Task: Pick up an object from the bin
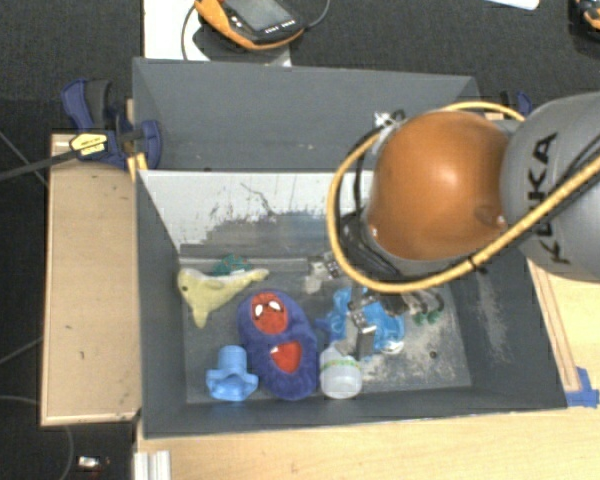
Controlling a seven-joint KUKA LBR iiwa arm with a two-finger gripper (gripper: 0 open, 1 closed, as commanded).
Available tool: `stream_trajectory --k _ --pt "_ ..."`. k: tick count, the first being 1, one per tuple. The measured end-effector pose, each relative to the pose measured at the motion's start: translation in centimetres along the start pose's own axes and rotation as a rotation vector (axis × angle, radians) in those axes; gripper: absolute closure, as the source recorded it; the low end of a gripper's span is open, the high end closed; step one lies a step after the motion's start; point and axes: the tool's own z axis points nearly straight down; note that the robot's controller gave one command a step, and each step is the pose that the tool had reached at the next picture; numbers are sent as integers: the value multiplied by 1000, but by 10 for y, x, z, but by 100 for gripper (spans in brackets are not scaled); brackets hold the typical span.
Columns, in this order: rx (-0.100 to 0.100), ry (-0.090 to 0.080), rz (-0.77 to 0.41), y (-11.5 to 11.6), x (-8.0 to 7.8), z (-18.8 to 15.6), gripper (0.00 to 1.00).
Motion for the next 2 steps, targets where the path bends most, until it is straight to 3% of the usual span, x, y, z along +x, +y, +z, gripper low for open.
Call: stream_trajectory --k 1,2 --pt "0 -3 -139 3 0 -8 0" --pt "0 -8 -69 1 4 -20 0"
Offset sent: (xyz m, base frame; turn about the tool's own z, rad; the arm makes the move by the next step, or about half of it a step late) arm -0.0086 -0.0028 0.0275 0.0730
